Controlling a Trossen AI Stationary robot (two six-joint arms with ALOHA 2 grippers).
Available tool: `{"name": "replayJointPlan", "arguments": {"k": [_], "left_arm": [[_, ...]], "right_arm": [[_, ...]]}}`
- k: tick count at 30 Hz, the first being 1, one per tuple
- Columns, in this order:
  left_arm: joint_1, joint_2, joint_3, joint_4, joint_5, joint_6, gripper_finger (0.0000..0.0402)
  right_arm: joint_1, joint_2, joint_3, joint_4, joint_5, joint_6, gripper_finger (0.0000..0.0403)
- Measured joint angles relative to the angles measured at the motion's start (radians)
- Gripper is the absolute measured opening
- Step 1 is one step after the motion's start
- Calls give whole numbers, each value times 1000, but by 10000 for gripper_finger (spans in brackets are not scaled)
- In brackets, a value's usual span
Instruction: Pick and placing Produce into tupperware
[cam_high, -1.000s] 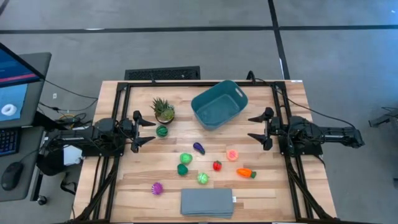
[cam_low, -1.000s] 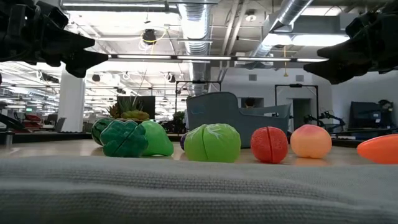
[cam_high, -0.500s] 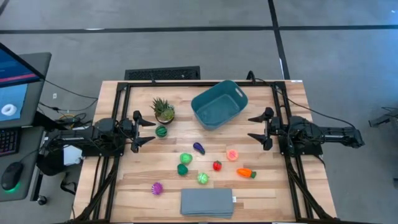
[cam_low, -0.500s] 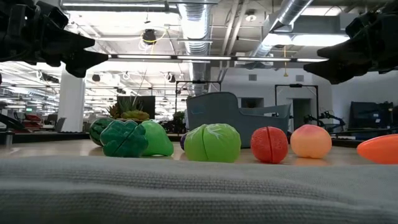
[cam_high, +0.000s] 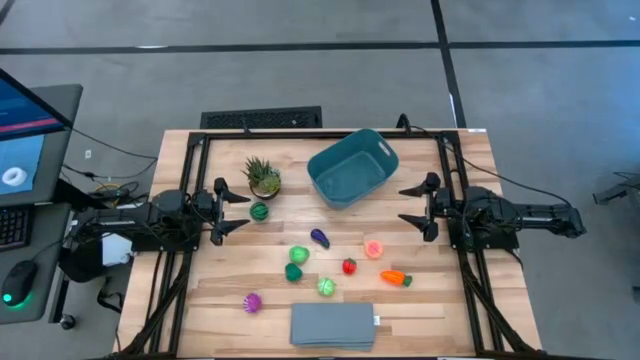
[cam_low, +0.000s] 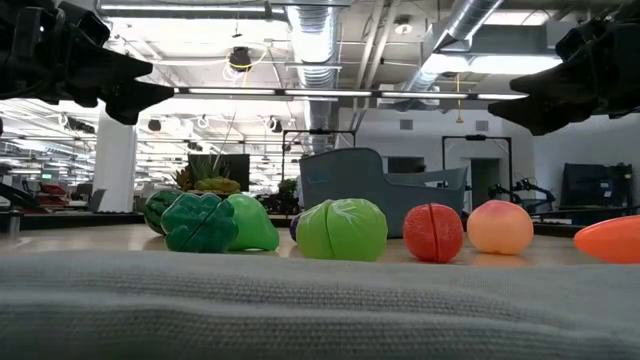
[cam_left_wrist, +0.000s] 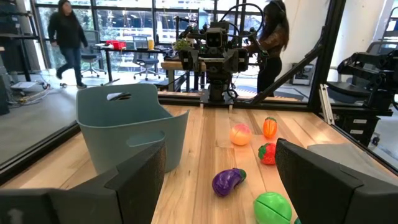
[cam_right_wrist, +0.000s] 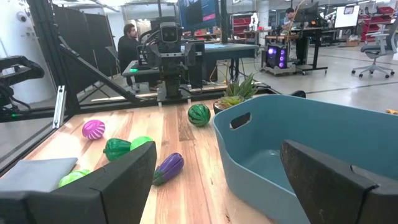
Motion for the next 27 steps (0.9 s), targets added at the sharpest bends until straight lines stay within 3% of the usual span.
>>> {"name": "replayJointPlan", "arguments": {"k": [16, 22, 24, 27], "left_arm": [[0, 0, 0, 16, 3, -15, 288], [-9, -1, 0, 133, 73, -403, 288], [-9, 0, 0, 179, 40, -513, 288], [-9, -1, 0, 253, -96, -606, 288]], "right_arm": [[0, 0, 0, 0, 0, 0, 366], [0, 0, 0, 0, 0, 0, 366], [0, 0, 0, 0, 0, 0, 366], [1, 0, -2, 27, 1, 73, 366]]}}
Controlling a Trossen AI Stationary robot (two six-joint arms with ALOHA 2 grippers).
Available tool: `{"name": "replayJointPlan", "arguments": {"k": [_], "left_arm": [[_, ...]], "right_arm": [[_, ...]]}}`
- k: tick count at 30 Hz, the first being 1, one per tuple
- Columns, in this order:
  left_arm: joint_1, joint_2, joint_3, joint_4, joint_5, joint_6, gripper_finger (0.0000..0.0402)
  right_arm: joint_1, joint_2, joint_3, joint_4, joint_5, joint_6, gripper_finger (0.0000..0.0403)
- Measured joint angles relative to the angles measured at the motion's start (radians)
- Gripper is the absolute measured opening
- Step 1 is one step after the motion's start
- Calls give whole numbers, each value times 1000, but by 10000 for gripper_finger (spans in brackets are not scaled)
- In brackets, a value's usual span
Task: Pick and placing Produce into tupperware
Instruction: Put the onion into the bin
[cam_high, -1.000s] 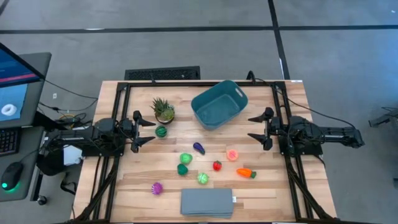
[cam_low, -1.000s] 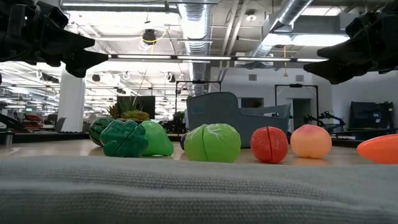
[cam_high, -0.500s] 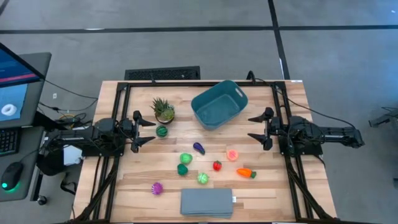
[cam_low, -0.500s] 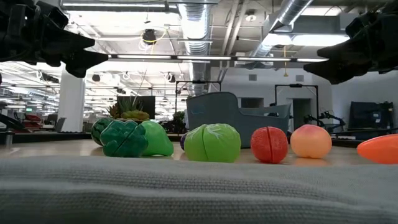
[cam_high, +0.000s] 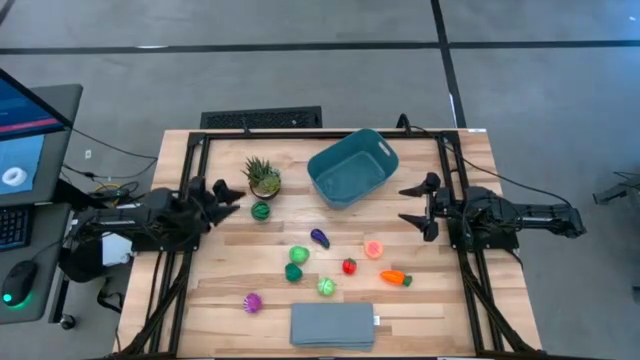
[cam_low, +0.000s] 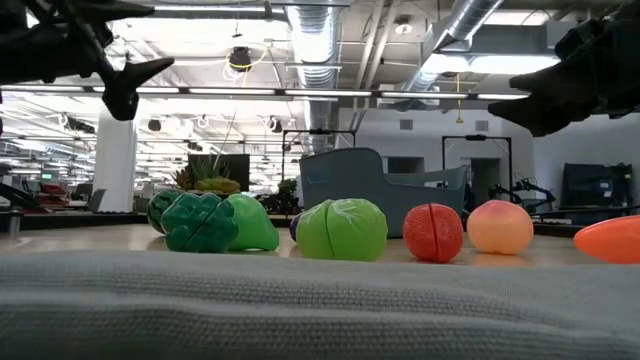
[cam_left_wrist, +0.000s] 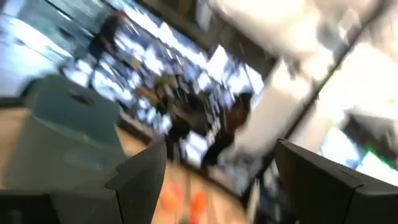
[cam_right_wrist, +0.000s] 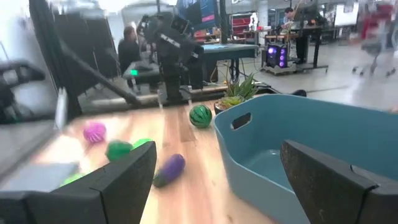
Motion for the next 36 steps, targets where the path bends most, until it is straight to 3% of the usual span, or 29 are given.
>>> {"name": "replayJointPlan", "arguments": {"k": [5, 11, 19, 26, 36], "left_arm": [[0, 0, 0, 30, -174, -113, 288], [0, 0, 0, -31, -189, -143, 288], [0, 0, 0, -140, -53, -269, 288], [0, 0, 0, -172, -112, -250, 288], [0, 0, 0, -175, -130, -285, 288]], "right_arm": [[-2, -2, 1, 127, 3, 522, 366], [-2, -1, 1, 182, 7, 788, 366], [-2, -1, 1, 175, 42, 817, 366], [-2, -1, 1, 175, 177, 817, 366], [-2, -1, 2, 175, 195, 771, 366]]}}
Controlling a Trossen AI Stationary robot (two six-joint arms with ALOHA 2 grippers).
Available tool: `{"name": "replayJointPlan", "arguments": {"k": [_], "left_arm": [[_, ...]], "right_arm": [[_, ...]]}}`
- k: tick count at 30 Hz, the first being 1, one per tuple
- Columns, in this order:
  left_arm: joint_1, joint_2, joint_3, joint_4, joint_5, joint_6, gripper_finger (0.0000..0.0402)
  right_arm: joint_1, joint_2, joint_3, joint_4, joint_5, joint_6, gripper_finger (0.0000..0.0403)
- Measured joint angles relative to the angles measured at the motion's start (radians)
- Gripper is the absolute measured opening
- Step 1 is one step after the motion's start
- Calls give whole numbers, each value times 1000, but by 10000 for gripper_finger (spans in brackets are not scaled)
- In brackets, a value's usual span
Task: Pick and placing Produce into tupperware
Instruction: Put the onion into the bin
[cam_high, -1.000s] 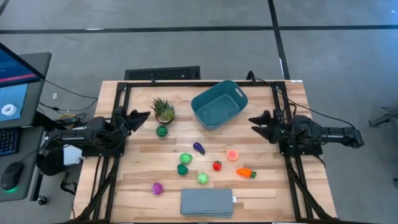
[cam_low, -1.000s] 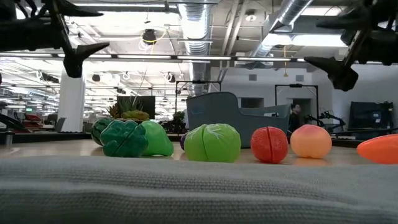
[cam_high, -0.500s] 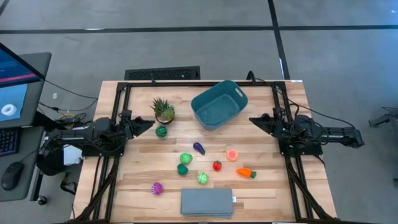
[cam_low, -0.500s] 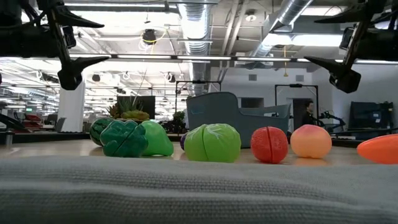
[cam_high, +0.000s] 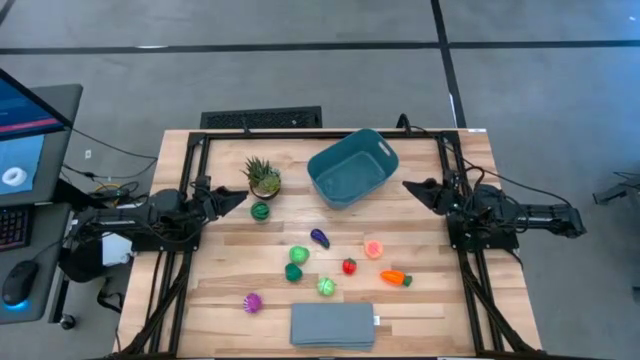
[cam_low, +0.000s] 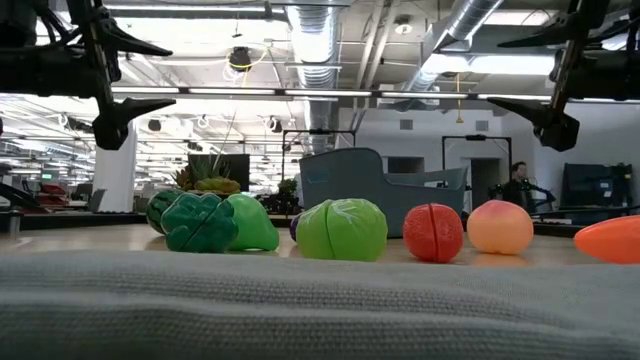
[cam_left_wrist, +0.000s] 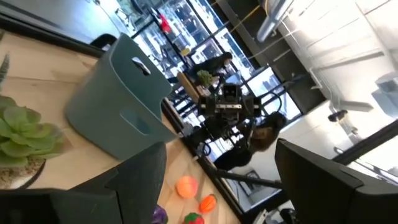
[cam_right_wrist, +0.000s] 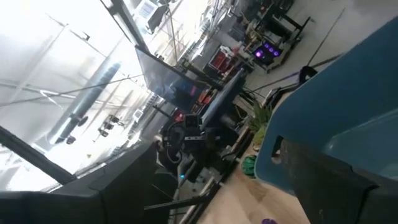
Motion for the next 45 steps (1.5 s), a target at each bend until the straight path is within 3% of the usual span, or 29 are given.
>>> {"name": "replayJointPlan", "arguments": {"k": [6, 14, 21, 27, 36, 40, 45], "left_arm": [[1, 0, 3, -34, -135, 29, 288], [1, 1, 5, -36, 5, -13, 288], [1, 1, 5, -30, 8, -40, 288], [0, 1, 6, 35, 124, -52, 288], [-33, 1, 6, 67, 46, -47, 288], [-58, 1, 6, 57, 26, -35, 288], [-69, 1, 6, 53, -4, 1, 288]], "right_arm": [[0, 0, 0, 0, 0, 60, 366], [0, 0, 1, 1, -6, -38, 366], [-23, 0, 1, 4, 26, -161, 366], [-34, 0, 1, 5, 26, -133, 366], [-33, 0, 1, -4, 46, -106, 365], [-28, 0, 1, -4, 46, 36, 365], [-40, 0, 1, 1, 46, -64, 365]]}}
